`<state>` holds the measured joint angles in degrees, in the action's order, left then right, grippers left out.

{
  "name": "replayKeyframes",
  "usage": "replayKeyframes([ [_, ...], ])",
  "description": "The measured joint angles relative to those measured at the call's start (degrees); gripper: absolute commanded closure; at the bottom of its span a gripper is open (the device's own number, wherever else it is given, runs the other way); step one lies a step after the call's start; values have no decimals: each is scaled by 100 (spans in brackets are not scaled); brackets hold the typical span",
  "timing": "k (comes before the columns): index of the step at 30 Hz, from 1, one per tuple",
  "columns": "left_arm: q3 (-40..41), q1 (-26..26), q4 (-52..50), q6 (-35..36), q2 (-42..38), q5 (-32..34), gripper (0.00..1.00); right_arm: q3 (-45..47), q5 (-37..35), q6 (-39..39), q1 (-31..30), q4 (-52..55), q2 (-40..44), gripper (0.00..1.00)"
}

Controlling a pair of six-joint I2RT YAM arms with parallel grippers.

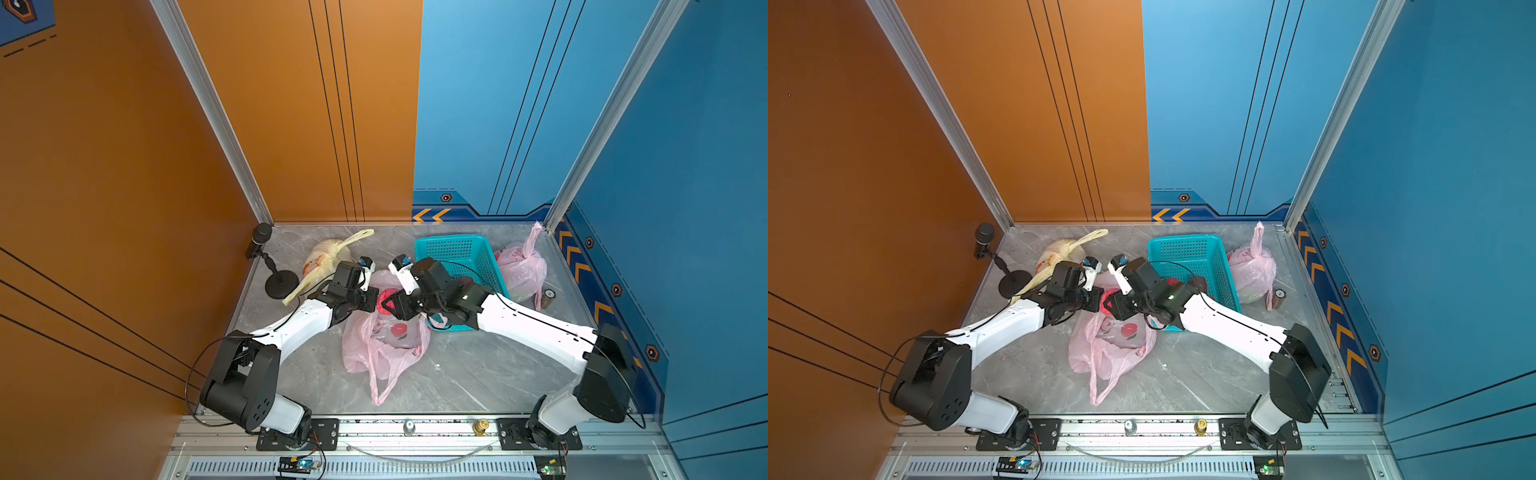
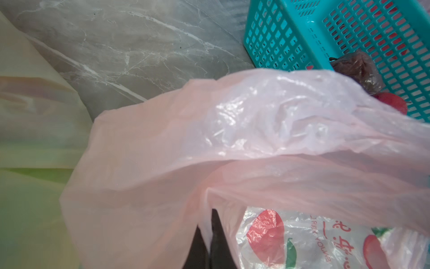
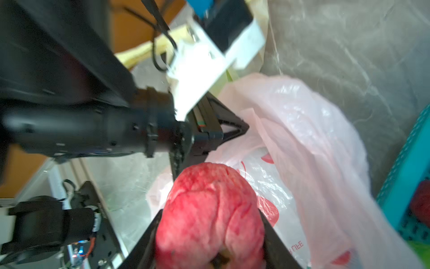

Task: Untie the knot of a plastic bag & take out the apple
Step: Pick up the plastic bag at the center of the board, then place the apple in the basket.

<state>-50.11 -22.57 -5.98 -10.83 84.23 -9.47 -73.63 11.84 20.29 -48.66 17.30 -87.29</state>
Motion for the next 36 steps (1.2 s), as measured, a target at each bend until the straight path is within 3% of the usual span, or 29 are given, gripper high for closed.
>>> replayKeyframes([
  [6, -199, -11, -155, -216, -219, -9, 100, -37, 129, 57, 1023, -2, 656, 59],
  [10, -452, -35, -251, -450, -433, -98, 100, -199, -295, -48, 1871, 179, 289, 59],
  [14, -664, -37, -442, -597, -785, -133, 100, -328, -669, -223, 2308, 341, -442, 56],
  [23, -883, -35, -898, -765, -1836, -129, 100, -901, -1093, -490, 2653, 579, -2111, 55],
  [26, -881, -31, -997, -765, -2140, -138, 100, -1213, -1134, -551, 2662, 660, -2507, 50],
  [36, -315, 131, -1054, -723, -2498, -378, 100, -1300, -859, -592, 2817, 809, -2778, 38],
])
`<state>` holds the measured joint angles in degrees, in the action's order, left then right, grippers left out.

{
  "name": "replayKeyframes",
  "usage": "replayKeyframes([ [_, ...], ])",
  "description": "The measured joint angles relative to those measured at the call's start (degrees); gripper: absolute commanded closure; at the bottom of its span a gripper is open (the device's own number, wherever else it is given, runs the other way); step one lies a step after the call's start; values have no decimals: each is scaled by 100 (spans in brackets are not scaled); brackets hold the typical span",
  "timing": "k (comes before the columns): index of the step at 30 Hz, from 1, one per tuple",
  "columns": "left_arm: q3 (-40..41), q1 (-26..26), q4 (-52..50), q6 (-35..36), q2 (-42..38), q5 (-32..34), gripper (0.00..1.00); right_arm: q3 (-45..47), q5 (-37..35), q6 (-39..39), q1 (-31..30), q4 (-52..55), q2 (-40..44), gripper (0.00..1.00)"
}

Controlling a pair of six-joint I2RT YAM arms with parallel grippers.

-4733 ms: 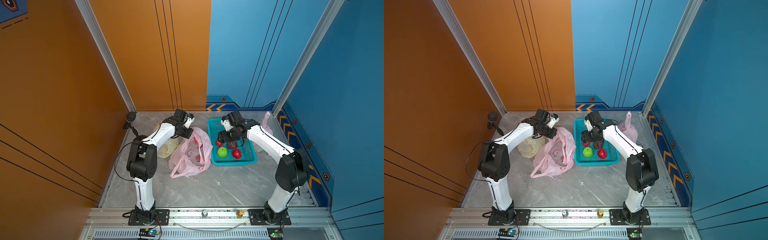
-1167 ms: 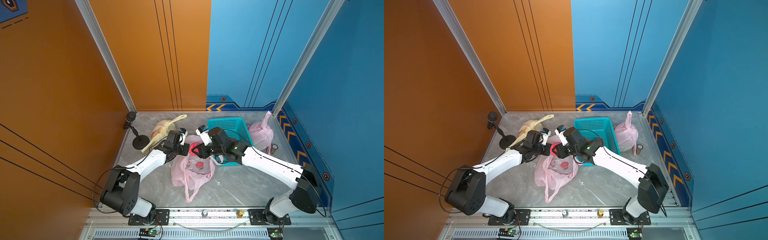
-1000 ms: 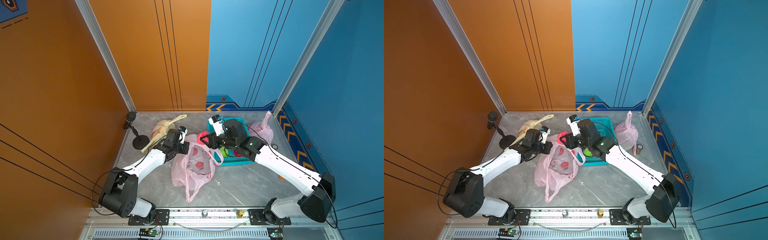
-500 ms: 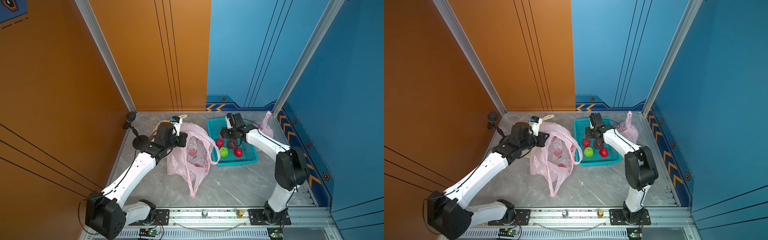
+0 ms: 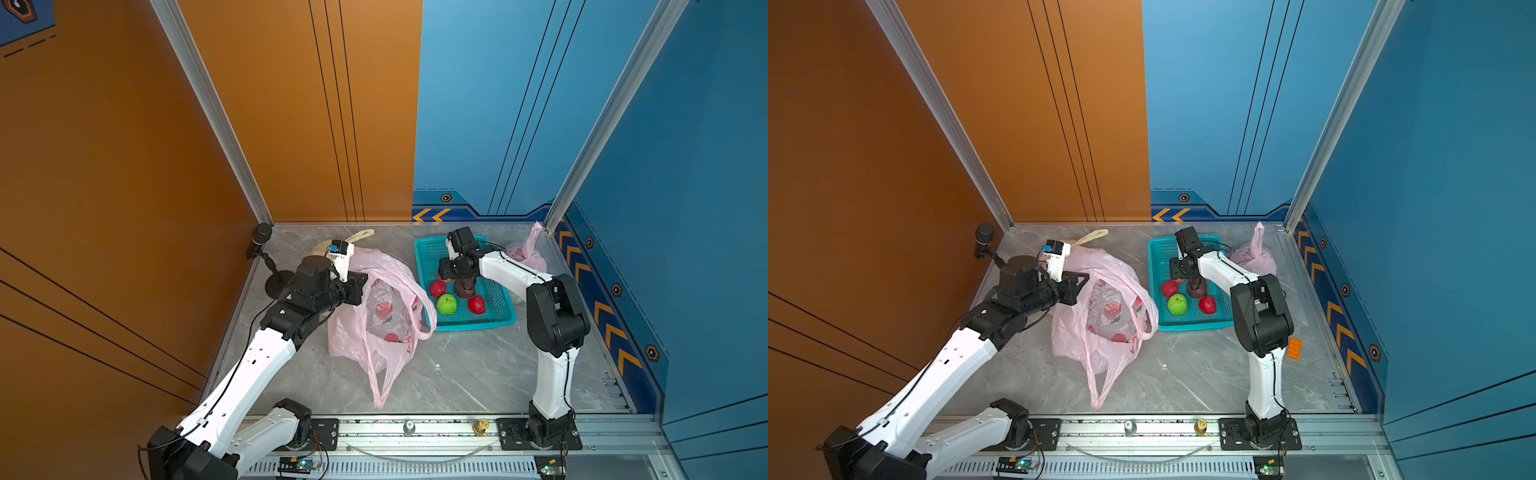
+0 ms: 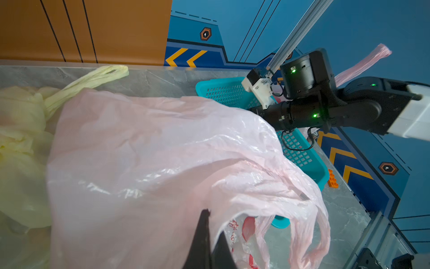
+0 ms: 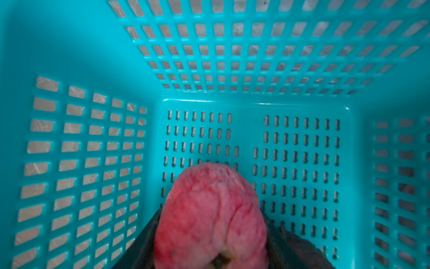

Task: Untie the knot of a plastic bag & take out the apple
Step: Place the apple in the basket.

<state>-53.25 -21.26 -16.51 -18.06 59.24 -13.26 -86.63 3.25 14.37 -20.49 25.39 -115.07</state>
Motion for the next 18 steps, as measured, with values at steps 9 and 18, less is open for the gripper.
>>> replayKeyframes([
  [9, 146, 26, 11, -76, 0, -98, 100, 903, 1449, 52, 310, -498, 793, 20],
  [18, 149, 31, 81, -136, 203, -348, 100, 1567, 3995, 195, 46, -1366, 2601, 16],
])
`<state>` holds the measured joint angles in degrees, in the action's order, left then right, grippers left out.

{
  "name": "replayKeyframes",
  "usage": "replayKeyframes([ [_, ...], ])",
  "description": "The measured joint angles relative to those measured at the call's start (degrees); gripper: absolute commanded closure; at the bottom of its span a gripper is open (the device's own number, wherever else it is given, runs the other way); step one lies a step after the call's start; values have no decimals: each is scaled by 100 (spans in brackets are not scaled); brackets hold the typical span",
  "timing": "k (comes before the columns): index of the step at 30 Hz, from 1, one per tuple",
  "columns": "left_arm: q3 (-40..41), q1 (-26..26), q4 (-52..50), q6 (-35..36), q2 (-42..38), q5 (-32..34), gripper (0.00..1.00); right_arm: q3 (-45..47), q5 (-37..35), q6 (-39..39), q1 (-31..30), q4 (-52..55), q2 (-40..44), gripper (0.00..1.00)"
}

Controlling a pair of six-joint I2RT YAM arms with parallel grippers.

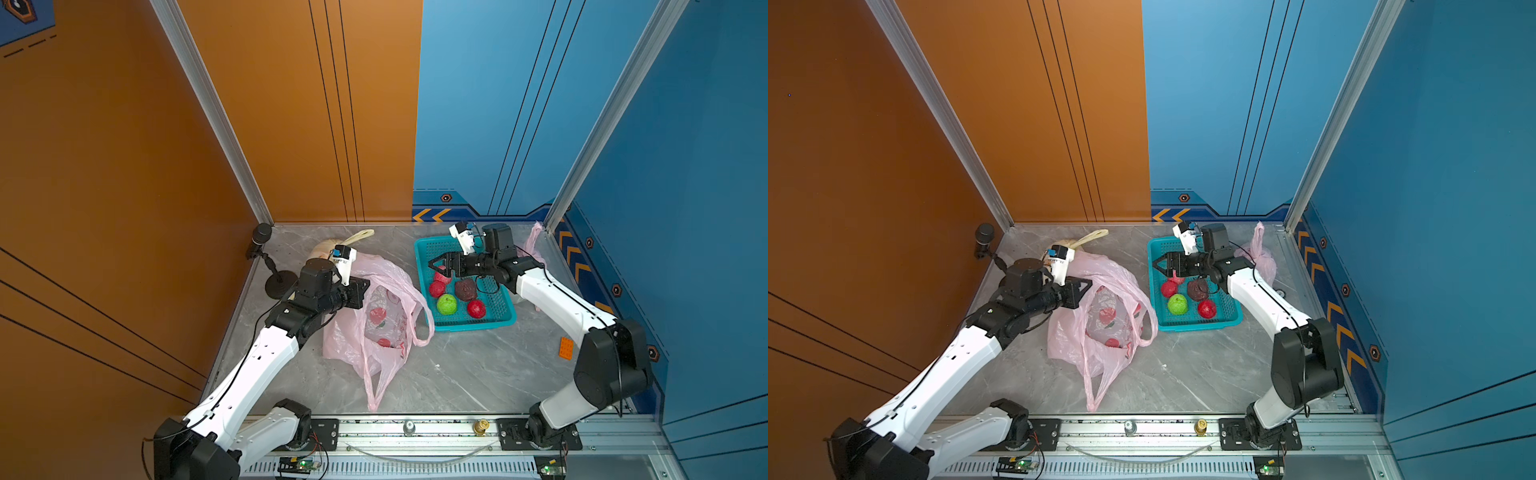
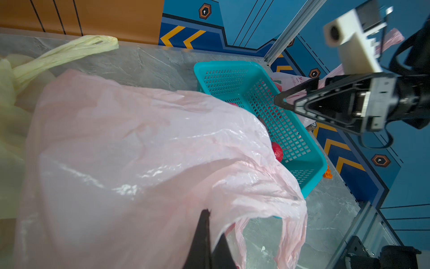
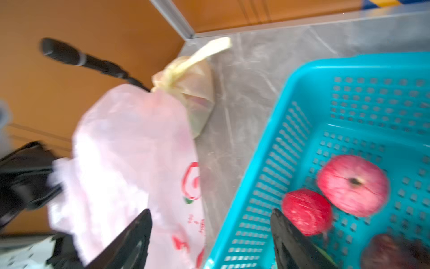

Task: Untie the knot of a plastic bag & take out the apple
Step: Place the apple in the basket, then place the plastic bag at the center of the board.

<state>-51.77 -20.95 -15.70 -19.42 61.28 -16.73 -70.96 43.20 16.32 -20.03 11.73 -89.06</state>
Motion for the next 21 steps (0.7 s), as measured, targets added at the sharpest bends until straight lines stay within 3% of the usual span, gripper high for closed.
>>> replayKeyframes([
  [5, -24, -28, 2, -17, 109, -197, 100, -175, 201, -358, -739, 358, 15, 12],
  [11, -170, -138, 9, -37, 120, -442, 100, -461, -87, -564, -1082, 684, -505, 14],
  [12, -190, -151, 9, -42, 120, -463, 100, -503, -157, -588, -1117, 726, -570, 19],
  [13, -205, -164, 22, -44, 120, -498, 100, -557, -223, -621, -1165, 793, -649, 33],
  [16, -229, -192, 42, -59, 120, -584, 98, -662, -308, -717, -1311, 949, -754, 86],
  [17, -229, -201, 46, -59, 120, -597, 97, -684, -315, -717, -1351, 986, -754, 99],
  [19, -232, -201, 44, -59, 120, -629, 89, -726, -337, -710, -1423, 1023, -732, 100],
  [21, -247, -205, 39, -96, 120, -649, 70, -726, -437, -643, -1464, 1049, -612, 100],
])
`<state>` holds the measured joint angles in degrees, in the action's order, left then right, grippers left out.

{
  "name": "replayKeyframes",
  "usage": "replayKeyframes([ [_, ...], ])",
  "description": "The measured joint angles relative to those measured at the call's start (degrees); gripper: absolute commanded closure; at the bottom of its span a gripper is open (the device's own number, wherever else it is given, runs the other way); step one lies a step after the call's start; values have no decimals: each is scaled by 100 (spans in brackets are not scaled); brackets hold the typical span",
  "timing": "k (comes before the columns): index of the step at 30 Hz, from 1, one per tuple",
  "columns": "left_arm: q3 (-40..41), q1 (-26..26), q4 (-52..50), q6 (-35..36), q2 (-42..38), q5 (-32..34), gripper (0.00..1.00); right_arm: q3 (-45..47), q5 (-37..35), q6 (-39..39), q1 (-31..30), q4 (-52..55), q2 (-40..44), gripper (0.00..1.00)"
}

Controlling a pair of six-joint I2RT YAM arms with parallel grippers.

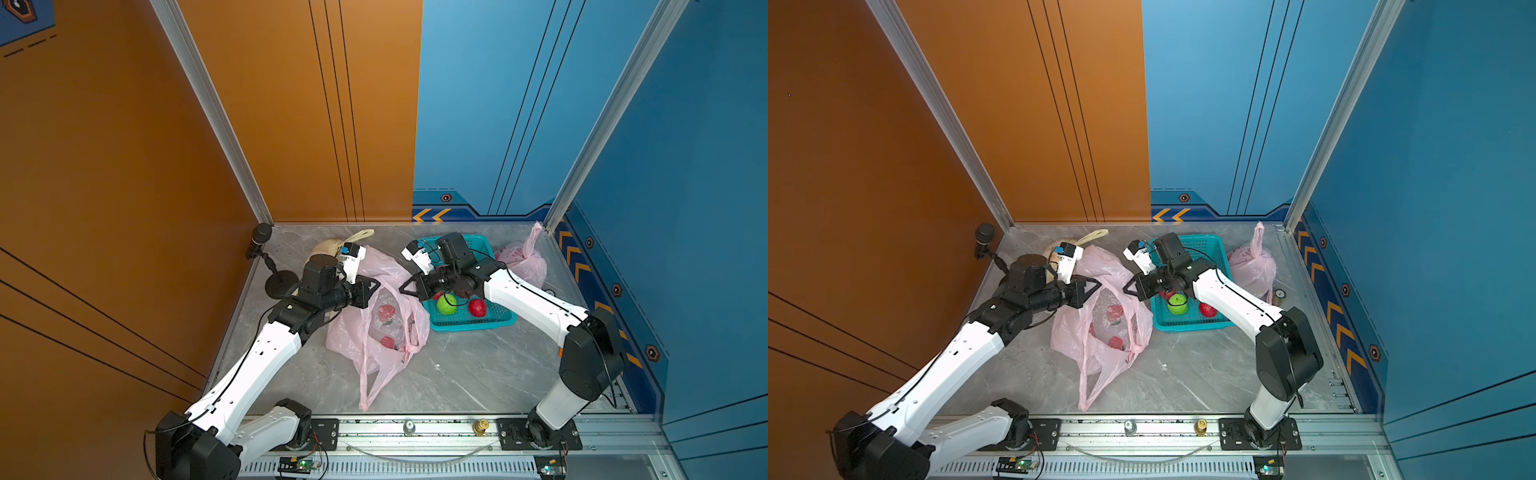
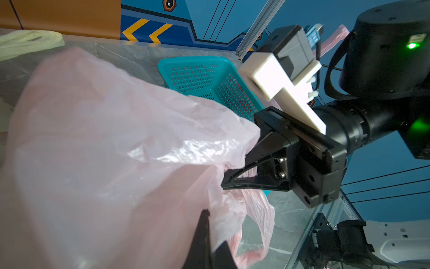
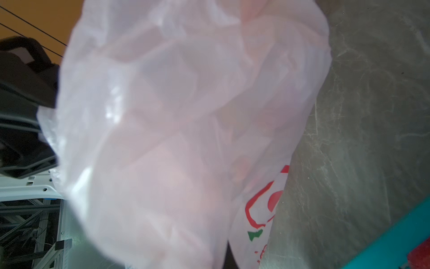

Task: Untie the knot of a plastic bag & take out the apple
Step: Place the plastic bag at the center of the board.

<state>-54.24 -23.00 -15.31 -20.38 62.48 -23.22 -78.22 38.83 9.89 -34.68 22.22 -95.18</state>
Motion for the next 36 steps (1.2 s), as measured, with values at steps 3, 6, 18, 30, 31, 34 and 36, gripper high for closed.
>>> replayKeyframes([
  [3, -92, -90, -31, -48, 0, -85, 47, 0, -308, 173, 7, 9, 442, 100],
  [6, -247, -313, -42, -37, -50, -264, 30, -2, -824, 374, 76, 2, 1121, 100],
  [18, -629, -745, 153, 85, -682, -610, 17, 129, -4070, 826, 1998, -162, 4096, 100],
  [30, -796, -739, -7, -22, 1720, 160, 22, 455, -8542, -511, 2839, 1095, 4651, 100],
  [31, -892, -739, -22, -20, 1926, 245, 22, 470, -8564, -514, 3062, 1252, 4566, 100],
  [34, -1176, -728, -37, -2, 2367, 474, 22, 531, -8480, -498, 3713, 1674, 4288, 100],
  [36, -1392, -728, -35, -2, 2638, 568, 22, 579, -8312, -468, 4076, 1943, 4153, 100],
])
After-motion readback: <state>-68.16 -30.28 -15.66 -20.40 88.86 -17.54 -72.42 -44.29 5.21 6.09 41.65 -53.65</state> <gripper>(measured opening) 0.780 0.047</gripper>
